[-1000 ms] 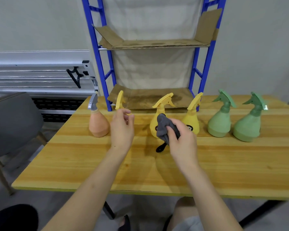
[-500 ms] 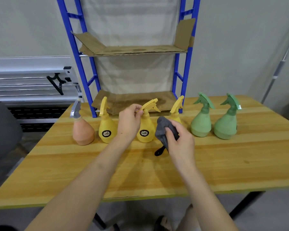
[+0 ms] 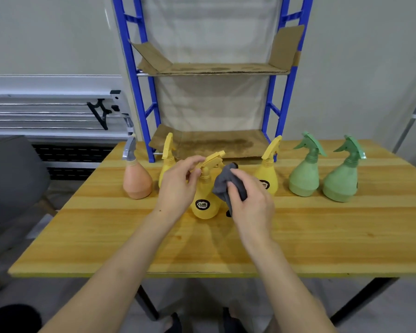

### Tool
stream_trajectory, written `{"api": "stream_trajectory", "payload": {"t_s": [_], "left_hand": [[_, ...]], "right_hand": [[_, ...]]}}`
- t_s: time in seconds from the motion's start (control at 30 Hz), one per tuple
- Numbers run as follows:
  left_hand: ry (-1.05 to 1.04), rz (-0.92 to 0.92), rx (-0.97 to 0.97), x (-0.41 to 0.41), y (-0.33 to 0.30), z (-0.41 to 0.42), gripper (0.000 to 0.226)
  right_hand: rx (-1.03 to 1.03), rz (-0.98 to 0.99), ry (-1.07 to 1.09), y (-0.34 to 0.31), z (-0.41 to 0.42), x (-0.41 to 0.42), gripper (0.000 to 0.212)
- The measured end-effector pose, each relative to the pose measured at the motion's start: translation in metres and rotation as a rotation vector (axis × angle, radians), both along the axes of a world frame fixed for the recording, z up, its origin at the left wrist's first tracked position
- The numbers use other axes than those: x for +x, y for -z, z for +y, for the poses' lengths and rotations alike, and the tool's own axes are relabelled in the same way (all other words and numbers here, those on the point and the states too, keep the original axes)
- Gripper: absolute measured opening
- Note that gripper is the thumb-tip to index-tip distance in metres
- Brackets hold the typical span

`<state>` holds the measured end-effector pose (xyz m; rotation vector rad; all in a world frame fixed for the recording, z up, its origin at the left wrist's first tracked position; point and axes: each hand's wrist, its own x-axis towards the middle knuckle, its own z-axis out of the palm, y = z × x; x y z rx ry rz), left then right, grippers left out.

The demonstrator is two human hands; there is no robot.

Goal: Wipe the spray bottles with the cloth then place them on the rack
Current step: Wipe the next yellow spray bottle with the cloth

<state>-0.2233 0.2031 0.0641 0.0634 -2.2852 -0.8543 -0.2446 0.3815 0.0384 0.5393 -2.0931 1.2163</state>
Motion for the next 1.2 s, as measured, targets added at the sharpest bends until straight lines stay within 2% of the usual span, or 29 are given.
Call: {"api": "stream_trajectory", "payload": {"t_s": [0.33, 0.47, 0.67, 0.9, 1.07, 1.2], "left_hand": [[0.116, -0.063, 0.039, 0.009, -0.001, -0.010, 0.037], [0.139, -0.070, 0.052, 0.004, 0.000, -0.011, 0.039], [0.141, -0.048, 0.018, 0.003, 0.002, -0.014, 0.040], [0.091, -0.052, 0.006, 0.008, 0.001, -0.012, 0.041], [0.077, -0.044, 0.001, 0.007, 0.000, -0.012, 0.042], [0.109, -0.049, 0.046, 0.007, 0.000, -0.013, 0.044]], "right_hand": [[0.013, 0.254, 0.033, -0.010, -0.024, -0.027, 0.023], [0.027, 0.212, -0.048, -0.008, -0.040, -0.034, 0.026], [-0.088, 0.135, -0.110, 0.000, -0.051, -0.030, 0.024], [-0.016, -0.033, -0.157, 0.020, -0.041, -0.019, 0.023], [-0.126, 0.111, -0.113, 0.002, -0.037, -0.010, 0.023], [-0.027, 0.141, -0.197, 0.002, -0.048, -0.011, 0.025]]}}
